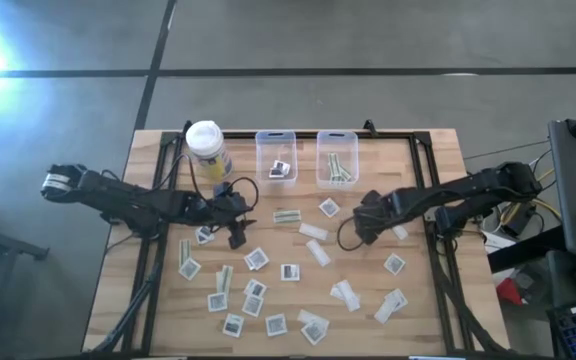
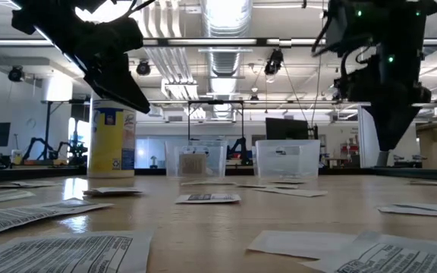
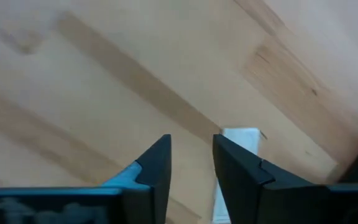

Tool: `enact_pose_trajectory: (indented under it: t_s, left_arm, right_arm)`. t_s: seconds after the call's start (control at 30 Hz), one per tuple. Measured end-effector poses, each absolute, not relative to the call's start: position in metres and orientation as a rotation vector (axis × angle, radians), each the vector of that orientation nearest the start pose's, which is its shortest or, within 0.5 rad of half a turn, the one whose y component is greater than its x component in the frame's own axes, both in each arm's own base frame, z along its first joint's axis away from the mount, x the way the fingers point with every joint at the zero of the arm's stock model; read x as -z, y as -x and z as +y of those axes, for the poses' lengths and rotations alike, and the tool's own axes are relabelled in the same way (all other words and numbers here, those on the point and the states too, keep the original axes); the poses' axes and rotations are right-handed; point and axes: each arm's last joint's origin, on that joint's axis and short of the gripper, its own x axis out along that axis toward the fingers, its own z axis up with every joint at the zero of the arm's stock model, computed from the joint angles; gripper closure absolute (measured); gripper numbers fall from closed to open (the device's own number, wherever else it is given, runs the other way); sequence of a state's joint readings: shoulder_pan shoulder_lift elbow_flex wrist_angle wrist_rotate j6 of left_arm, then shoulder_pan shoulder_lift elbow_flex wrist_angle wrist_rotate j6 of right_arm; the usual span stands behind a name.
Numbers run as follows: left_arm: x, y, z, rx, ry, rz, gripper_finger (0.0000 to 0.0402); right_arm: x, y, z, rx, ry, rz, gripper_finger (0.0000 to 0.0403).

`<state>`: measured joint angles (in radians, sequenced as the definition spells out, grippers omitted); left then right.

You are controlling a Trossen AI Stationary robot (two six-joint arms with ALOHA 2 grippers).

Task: Pick & Place First Aid Supplies
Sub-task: Put the bandage into the right transparent bin

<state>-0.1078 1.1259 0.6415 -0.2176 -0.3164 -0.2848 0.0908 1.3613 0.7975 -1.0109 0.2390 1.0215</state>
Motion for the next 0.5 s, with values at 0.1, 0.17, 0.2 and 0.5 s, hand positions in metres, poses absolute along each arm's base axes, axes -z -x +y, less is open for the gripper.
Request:
enact_pose_trajectory:
  t_s: [0.1,0.17,0.2,0.5]
  left_arm:
    - [-0.219,-0.223,-0.015,-0.295,0.124,0.652,0.0236]
    - [-0.219,-0.223,-0.015,-0.295,0.124,0.652,0.0236]
    - [-0.219,-0.223,-0.015,-0.295,0.124,0.652,0.0236]
    - [-0.22,-0.224,-0.015,-0.293,0.124,0.642,0.0236]
  right_arm:
    - [-0.177,-0.197,0.007,0.939,-0.576,1.333,0.027]
    - [-0.173,-0.193,0.004,0.968,-0.588,1.343,0.0264]
    - [-0.171,-0.191,0.003,0.979,-0.59,1.348,0.0262]
    - [-0.161,-0.185,0.0,0.99,-0.611,1.374,0.0261]
